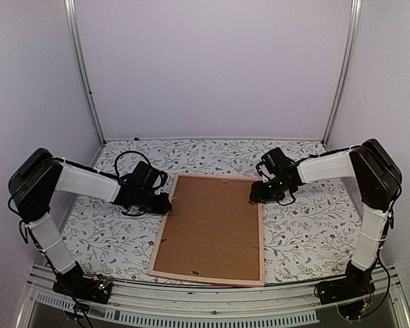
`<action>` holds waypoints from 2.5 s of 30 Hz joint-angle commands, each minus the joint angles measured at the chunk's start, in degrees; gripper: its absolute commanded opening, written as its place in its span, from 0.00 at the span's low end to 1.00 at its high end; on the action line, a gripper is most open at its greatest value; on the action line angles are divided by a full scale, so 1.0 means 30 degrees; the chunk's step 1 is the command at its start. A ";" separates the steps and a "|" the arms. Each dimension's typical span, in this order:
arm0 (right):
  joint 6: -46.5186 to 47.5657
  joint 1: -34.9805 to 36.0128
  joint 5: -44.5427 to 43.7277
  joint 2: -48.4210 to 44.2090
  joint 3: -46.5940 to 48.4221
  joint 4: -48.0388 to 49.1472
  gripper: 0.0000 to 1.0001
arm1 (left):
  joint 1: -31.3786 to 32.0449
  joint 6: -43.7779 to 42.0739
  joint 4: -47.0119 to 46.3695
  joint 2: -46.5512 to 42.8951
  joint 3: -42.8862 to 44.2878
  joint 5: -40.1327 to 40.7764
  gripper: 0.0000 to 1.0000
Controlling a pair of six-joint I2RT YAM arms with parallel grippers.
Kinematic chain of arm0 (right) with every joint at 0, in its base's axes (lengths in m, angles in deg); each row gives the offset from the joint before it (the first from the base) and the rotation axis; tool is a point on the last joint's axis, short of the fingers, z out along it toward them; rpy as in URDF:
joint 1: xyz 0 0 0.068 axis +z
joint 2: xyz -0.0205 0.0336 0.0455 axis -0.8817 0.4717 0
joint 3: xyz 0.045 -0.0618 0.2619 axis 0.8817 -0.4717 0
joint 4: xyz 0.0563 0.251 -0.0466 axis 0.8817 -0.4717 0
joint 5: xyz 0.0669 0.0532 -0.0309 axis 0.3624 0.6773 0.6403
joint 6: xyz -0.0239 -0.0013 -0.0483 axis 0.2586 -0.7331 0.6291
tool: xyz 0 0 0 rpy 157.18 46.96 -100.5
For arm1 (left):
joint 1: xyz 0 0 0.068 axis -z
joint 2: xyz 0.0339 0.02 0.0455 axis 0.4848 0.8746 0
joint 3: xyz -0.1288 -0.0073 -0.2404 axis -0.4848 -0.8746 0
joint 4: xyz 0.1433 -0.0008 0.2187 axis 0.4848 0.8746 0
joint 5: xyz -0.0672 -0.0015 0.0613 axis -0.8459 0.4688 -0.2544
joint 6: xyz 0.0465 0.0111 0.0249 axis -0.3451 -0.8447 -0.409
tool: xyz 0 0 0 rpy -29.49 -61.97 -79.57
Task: Put the photo into the frame
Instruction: Press the fastener onto the backboard.
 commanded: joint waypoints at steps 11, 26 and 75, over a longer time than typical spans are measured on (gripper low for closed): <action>0.0167 0.0588 -0.0566 -0.0403 -0.1207 -0.2830 0.65 | 0.0770 -0.0039 0.0901 -0.0798 0.0659 0.0497 0.17; 0.0218 0.0784 -0.0480 -0.1326 -0.2396 -0.3169 0.78 | 0.0770 0.0227 0.1174 -0.1029 0.0510 0.1629 0.15; -0.3560 0.2573 -0.1762 -0.1149 -0.2731 -0.2373 0.68 | 0.1074 0.0375 0.1287 -0.1589 0.0564 0.1894 0.19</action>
